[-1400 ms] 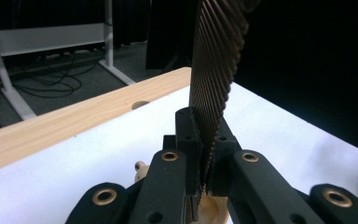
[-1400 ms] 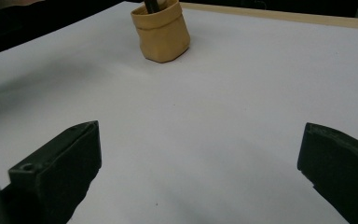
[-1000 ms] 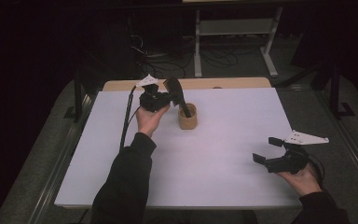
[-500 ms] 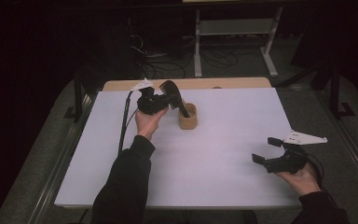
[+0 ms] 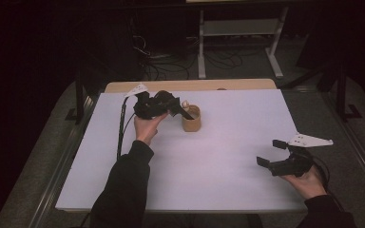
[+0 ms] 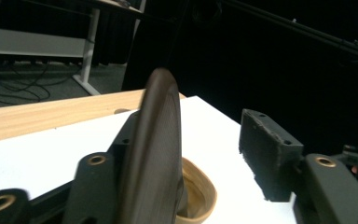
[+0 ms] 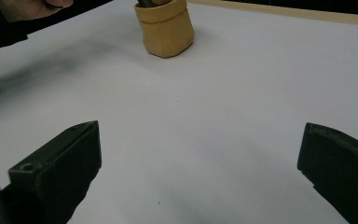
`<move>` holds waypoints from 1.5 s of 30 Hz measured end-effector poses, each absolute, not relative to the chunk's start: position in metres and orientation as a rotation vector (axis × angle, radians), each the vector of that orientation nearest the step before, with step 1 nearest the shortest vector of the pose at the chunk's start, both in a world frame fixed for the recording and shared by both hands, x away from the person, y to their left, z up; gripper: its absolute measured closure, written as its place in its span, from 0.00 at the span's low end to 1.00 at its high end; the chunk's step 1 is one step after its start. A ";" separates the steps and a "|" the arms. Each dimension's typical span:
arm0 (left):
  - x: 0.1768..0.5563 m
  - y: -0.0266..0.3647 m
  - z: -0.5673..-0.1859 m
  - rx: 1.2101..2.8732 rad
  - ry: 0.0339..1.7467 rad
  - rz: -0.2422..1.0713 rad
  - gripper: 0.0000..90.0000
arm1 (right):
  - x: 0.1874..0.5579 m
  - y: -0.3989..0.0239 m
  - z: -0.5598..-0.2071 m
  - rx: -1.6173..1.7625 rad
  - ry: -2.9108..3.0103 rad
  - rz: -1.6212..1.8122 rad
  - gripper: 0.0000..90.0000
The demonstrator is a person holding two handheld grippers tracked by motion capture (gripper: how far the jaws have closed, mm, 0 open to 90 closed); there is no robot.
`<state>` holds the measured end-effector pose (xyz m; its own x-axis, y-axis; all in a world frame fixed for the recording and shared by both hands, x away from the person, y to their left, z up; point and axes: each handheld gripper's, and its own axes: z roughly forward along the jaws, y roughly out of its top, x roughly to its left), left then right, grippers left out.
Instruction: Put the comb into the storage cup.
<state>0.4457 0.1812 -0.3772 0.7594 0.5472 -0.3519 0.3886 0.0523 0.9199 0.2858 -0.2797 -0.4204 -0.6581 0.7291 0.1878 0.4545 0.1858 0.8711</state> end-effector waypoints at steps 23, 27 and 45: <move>0.423 0.194 -0.379 1.615 0.770 0.168 0.06 | 0.285 -0.281 -0.418 1.120 2.186 1.470 0.00; 0.421 0.195 -0.379 1.651 0.788 0.175 0.00 | 0.285 -0.280 -0.418 1.120 2.189 1.466 0.00; 0.404 0.225 -0.386 1.705 0.802 0.250 0.00 | 0.285 -0.280 -0.419 1.121 2.191 1.456 0.00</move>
<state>0.4039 0.2249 -0.3856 0.7413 0.6257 -0.2430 0.3768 -0.0882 0.9221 0.2855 -0.2801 -0.4187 -0.6593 0.7305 0.1782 0.4470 0.1902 0.8741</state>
